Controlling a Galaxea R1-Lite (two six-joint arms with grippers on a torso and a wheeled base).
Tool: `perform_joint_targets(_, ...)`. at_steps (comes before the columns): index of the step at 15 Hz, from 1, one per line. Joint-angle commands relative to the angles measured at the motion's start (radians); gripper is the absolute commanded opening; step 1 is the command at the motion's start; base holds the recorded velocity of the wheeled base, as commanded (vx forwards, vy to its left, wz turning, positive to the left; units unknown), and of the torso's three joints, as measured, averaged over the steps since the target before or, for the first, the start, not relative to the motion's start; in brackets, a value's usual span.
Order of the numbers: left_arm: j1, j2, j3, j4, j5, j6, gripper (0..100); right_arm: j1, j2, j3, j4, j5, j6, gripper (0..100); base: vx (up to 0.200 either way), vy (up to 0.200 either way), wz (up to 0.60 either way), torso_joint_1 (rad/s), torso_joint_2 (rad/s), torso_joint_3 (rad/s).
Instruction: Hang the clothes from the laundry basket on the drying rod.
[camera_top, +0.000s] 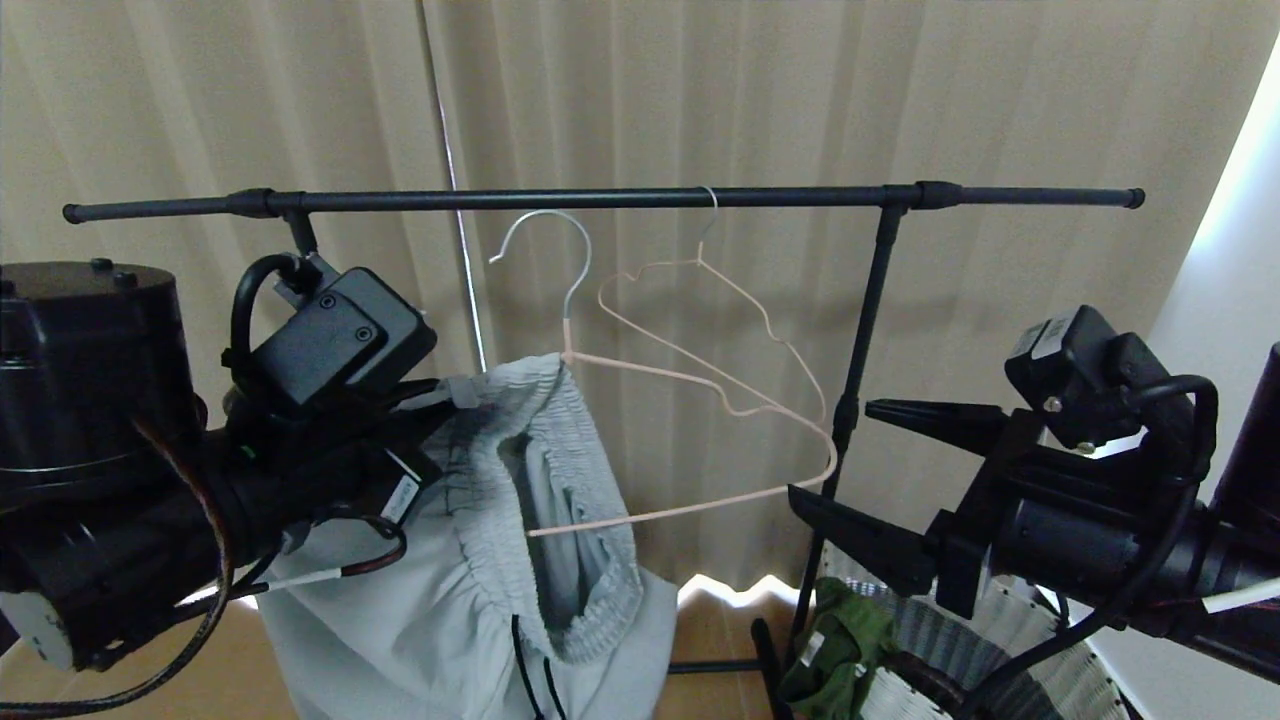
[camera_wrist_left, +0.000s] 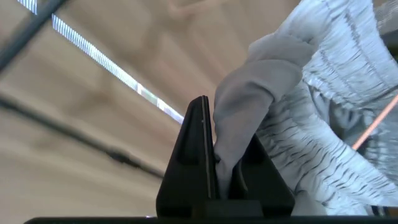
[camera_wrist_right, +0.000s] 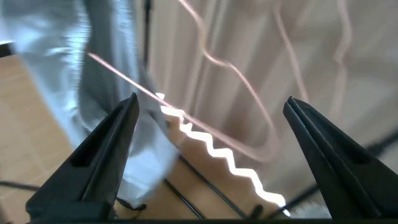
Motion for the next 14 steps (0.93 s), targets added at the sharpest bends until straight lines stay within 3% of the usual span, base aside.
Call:
perform_joint_targets(1,-0.001,0.008,-0.003,0.003,0.055,-0.064,0,-0.004,0.014,0.008,0.001,-0.037,0.0,100,0.0,0.0,0.0,0.0,0.0,0.0)
perform_joint_targets(2,-0.001,0.006,-0.006,0.003,0.08,-0.159,0,-0.004,0.043,0.008,-0.002,-0.091,0.001,100,0.0,0.0,0.0,0.0,0.0,0.0)
perform_joint_targets(4,-0.001,0.001,-0.003,0.004,0.1,-0.238,0,-0.001,0.068,0.005,-0.002,-0.137,0.001,100,0.0,0.0,0.0,0.0,0.0,0.0)
perform_joint_targets(8,-0.009,0.0,-0.041,-0.005,0.094,-0.353,0,0.073,0.108,0.007,-0.004,-0.138,0.037,100,0.0,0.0,0.0,0.0,0.0,0.0)
perform_joint_targets(10,-0.023,-0.011,-0.053,-0.009,0.085,-0.362,0,0.144,0.149,-0.01,-0.008,-0.141,0.126,100,0.0,0.0,0.0,0.0,0.0,0.0)
perform_joint_targets(14,-0.032,-0.02,-0.052,-0.101,0.032,-0.337,0,0.179,0.284,-0.053,-0.137,-0.175,0.167,100,0.0,0.0,0.0,0.0,0.0,0.0)
